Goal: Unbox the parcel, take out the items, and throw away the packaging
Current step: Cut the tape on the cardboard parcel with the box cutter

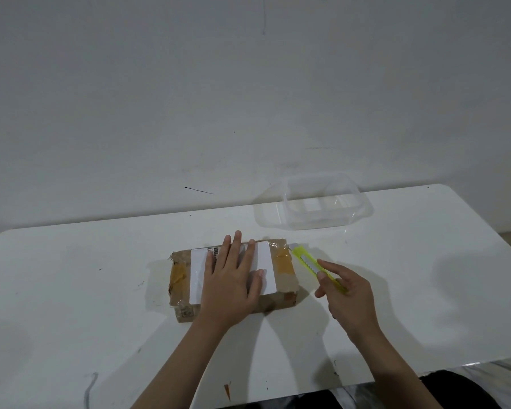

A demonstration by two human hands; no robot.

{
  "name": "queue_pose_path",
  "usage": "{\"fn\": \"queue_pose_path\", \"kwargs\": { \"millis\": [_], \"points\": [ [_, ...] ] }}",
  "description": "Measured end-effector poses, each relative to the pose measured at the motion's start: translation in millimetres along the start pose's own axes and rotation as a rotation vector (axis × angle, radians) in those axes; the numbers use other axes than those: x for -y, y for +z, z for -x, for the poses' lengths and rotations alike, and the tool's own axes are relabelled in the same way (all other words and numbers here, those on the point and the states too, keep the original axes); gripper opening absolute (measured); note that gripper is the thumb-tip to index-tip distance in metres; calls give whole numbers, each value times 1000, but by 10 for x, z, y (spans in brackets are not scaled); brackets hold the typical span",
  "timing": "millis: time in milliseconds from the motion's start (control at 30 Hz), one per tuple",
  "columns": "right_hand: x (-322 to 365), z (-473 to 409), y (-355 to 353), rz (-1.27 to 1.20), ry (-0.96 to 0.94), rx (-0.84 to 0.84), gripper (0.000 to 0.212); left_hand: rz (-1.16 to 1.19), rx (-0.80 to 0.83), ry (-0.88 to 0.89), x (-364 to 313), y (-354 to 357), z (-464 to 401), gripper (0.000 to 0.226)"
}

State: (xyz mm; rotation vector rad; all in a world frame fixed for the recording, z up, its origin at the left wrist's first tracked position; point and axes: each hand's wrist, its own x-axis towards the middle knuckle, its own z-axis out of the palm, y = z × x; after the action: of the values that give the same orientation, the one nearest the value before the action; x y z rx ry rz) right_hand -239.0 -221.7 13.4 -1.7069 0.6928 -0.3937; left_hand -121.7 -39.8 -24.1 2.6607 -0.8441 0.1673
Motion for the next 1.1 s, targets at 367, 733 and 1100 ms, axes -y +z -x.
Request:
{"fn": "queue_pose_path", "kwargs": {
  "millis": [367,733,1100],
  "points": [
    [23,0,-48,14,51,72,20,-14,1,5,-4,2,-3,63],
    [149,-152,-101,107,0,221,19,-23,10,1,-17,-2,-11,61],
    [109,-133,-139,116,-26,228,20,-42,-2,-2,-63,-38,-8,60]
  ]
}}
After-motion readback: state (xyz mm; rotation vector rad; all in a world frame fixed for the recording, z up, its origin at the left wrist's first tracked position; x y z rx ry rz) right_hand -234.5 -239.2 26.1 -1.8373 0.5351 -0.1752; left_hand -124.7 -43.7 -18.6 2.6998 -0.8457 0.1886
